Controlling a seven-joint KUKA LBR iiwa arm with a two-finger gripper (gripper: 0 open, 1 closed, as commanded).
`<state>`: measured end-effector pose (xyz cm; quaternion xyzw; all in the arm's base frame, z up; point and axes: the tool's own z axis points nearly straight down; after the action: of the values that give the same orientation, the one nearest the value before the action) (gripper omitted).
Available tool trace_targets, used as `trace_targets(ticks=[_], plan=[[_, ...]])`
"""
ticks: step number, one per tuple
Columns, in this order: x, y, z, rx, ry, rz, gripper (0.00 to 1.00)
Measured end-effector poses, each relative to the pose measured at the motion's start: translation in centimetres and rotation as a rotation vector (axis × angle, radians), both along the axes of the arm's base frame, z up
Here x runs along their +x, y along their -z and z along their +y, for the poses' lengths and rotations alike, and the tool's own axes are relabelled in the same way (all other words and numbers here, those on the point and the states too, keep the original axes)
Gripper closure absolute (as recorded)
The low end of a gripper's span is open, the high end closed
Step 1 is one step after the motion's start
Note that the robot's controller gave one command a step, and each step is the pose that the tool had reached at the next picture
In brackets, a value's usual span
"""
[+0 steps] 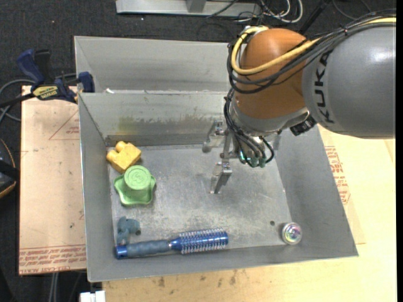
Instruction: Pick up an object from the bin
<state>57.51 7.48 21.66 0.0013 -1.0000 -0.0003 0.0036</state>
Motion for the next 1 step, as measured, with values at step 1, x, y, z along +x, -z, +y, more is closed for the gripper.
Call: trace_targets(ticks=[1], plan=[[-7.47, -4.11, -12.13, -0.004, 0.011, -0.008, 0.0]])
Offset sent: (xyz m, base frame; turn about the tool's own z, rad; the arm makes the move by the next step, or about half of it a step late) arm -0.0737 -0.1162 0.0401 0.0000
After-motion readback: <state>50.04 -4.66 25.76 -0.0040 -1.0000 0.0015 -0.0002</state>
